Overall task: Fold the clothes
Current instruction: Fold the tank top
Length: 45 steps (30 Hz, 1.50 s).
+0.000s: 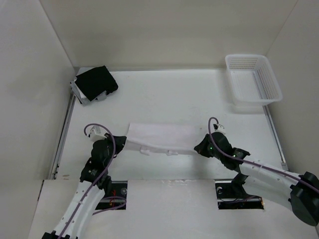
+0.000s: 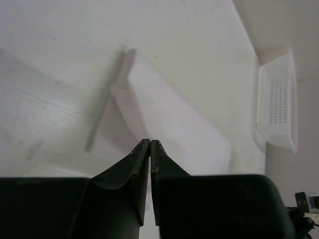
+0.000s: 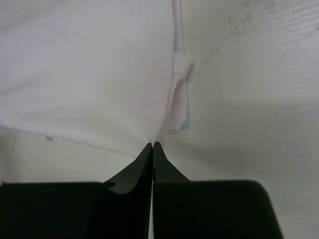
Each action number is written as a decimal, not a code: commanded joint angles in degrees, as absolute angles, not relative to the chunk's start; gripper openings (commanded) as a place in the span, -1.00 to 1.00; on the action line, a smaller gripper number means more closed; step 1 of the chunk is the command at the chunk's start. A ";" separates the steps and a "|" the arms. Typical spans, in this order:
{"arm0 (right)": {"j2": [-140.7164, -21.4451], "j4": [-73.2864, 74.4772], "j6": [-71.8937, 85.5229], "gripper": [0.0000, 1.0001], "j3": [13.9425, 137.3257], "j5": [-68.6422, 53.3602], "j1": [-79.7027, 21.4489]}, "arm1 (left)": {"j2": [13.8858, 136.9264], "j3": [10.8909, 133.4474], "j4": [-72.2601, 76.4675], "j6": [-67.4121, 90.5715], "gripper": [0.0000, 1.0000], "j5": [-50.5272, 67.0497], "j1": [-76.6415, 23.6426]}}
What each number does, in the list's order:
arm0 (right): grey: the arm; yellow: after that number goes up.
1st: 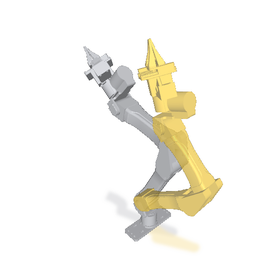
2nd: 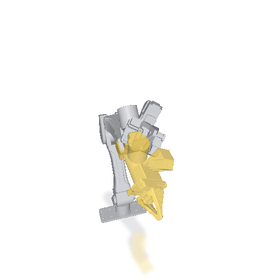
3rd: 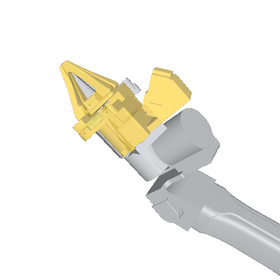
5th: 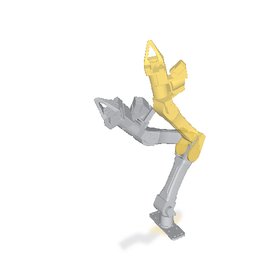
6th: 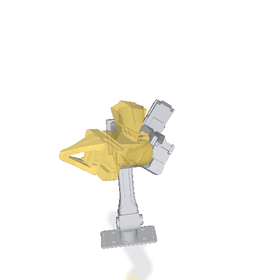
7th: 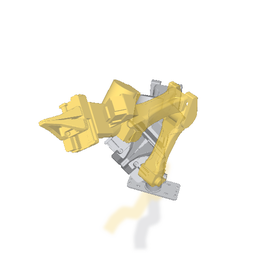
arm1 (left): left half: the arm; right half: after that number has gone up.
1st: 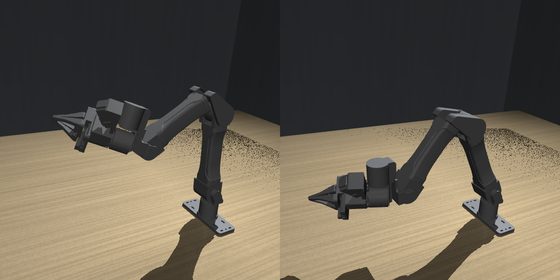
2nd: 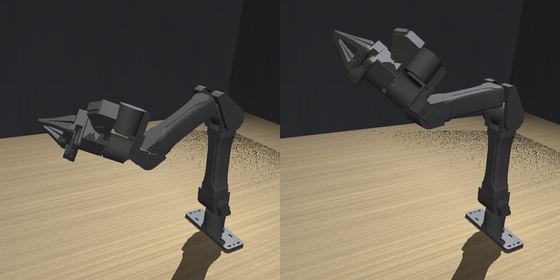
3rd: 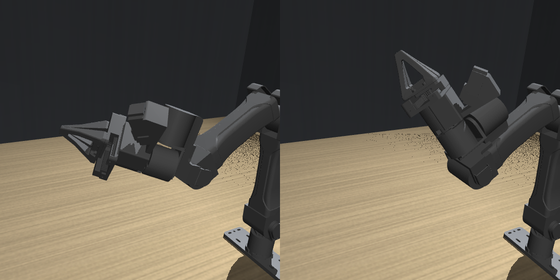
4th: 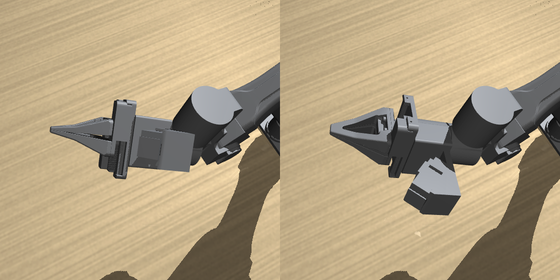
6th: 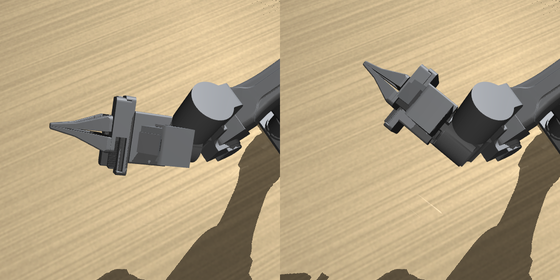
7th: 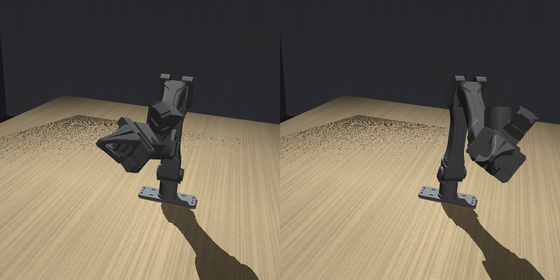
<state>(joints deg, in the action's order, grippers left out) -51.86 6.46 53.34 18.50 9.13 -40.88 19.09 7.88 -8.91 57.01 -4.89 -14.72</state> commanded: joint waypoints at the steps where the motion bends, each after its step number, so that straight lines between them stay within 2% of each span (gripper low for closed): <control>1: -51.77 8.08 57.83 -0.86 17.49 12.48 -42.05 | 16.09 6.33 -17.39 60.20 -0.82 -7.20 -13.58; 3: -50.46 8.61 57.92 -0.59 17.49 13.27 -42.14 | 15.03 6.68 -18.45 60.38 -0.61 -7.29 -12.70; 5: -48.70 8.09 56.78 -0.24 17.49 13.45 -42.14 | 14.07 7.64 -18.54 59.77 -0.44 -7.56 -11.56; 7: -48.43 5.99 54.77 0.00 17.75 12.84 -40.75 | 13.62 8.61 -17.67 59.07 -0.41 -7.56 -10.59; 9: -51.05 2.83 52.48 0.09 18.19 10.21 -38.03 | 15.28 8.96 -14.87 58.62 -0.41 -7.38 -10.24; 11: -54.82 -1.12 50.98 0.09 18.46 6.70 -35.13 | 18.35 8.96 -11.18 58.36 -0.41 -6.60 -10.67; 14: -60.63 -7.98 50.89 0.06 17.76 1.95 -31.43 | 24.41 8.26 -4.68 58.45 -0.42 -6.15 -12.78; 18: -67.48 -14.57 53.17 -0.09 17.75 -1.66 -30.01 | 28.29 7.91 1.66 58.89 -0.43 -7.29 -16.56; 21: -73.28 -20.02 55.27 -0.32 18.63 -4.47 -29.93 | 29.88 8.79 4.12 58.45 -0.43 -9.05 -18.67; 24: -77.16 -24.51 57.82 -0.83 19.16 -5.01 -28.79 | 31.81 9.49 6.50 58.10 -0.43 -10.81 -21.22; 26: -75.25 -24.35 58.45 -0.99 18.64 -2.83 -28.26 | 33.30 9.75 8.08 57.57 -0.43 -11.42 -23.15; 31: -58.92 -9.27 55.65 -1.00 18.19 4.91 -27.38 | 38.48 10.37 13.08 57.22 -0.44 -14.49 -30.43; 35: -48.35 5.51 49.50 -1.00 23.71 8.87 -26.41 | 43.93 11.95 18.01 57.22 -0.44 -17.22 -36.77; 39: -49.73 12.90 45.27 -1.00 33.11 12.38 -29.29 | 46.93 13.79 20.83 57.22 -0.44 -17.14 -39.06; 45: -64.13 19.76 41.57 -1.00 48.58 21.69 -43.88 | 44.83 14.50 20.04 56.69 -0.43 -16.52 -39.07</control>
<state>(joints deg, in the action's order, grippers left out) -59.05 14.20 45.17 42.30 15.29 -38.79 46.57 12.29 16.64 57.63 -15.66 -39.05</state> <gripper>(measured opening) 0.010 0.283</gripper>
